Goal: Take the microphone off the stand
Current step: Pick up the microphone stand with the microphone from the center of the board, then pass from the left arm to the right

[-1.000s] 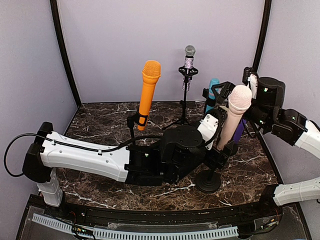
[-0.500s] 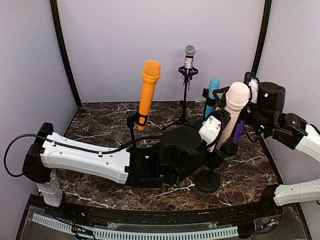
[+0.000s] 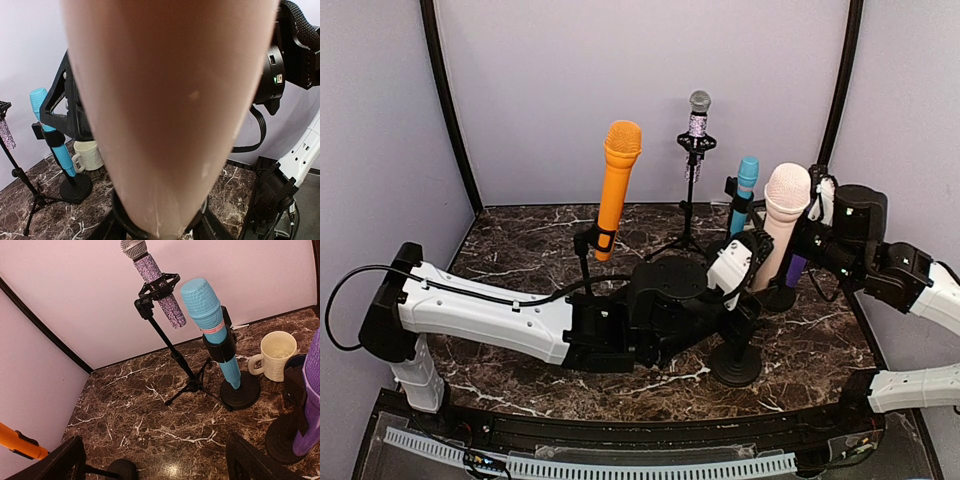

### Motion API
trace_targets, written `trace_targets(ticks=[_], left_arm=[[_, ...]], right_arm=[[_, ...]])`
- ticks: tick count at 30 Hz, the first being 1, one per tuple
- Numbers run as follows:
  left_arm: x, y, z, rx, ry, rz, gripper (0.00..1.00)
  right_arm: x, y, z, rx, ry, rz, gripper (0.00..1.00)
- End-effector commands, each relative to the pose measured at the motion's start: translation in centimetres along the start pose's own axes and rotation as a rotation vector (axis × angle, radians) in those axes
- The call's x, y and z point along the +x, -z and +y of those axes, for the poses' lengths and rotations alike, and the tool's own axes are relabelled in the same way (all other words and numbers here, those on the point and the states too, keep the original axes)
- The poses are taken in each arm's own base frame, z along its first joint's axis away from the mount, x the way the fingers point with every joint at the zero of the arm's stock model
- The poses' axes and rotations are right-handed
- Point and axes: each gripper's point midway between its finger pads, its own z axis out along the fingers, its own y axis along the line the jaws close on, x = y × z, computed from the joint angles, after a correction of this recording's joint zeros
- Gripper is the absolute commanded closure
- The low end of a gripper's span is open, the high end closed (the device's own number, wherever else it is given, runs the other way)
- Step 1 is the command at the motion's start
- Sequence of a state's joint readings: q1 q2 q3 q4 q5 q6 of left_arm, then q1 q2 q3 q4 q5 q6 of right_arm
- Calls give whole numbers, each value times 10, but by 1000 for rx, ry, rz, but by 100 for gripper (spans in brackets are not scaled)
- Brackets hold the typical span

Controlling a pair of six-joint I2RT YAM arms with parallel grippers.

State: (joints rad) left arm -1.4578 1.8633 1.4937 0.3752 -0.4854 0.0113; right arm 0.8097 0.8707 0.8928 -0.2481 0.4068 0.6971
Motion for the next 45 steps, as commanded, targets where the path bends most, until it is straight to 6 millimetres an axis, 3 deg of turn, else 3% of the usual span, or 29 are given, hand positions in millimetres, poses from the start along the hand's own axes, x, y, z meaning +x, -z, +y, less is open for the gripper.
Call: trace_targets(ticks=[1, 6, 11, 17, 24, 29, 36, 40, 45], left_arm=[[-30, 13, 2, 60, 52, -46, 54], [-37, 17, 13, 57, 47, -58, 72], [-47, 28, 16, 142, -14, -84, 83], [-53, 43, 39, 204, -38, -106, 90], [-55, 70, 66, 300, -48, -149, 94], [-48, 80, 85, 337, -10, -140, 95], [-37, 87, 83, 397, 0, -107, 97], [-32, 91, 83, 420, 26, -94, 97], [-32, 92, 79, 449, 32, -81, 97]], right_arm=[[-2, 2, -1, -8, -20, -12, 2], [-3, 2, -1, -12, -16, -17, 1], [-2, 1, 0, -18, -5, -17, 2], [1, 1, 4, -51, -4, -13, 2], [22, 3, 12, -145, 9, 45, 2], [54, 7, 12, -226, 10, 134, 1], [121, 18, 18, -424, -13, 337, 2], [150, 26, 23, -558, -67, 449, 2], [173, 26, 11, -632, -143, 536, 2]])
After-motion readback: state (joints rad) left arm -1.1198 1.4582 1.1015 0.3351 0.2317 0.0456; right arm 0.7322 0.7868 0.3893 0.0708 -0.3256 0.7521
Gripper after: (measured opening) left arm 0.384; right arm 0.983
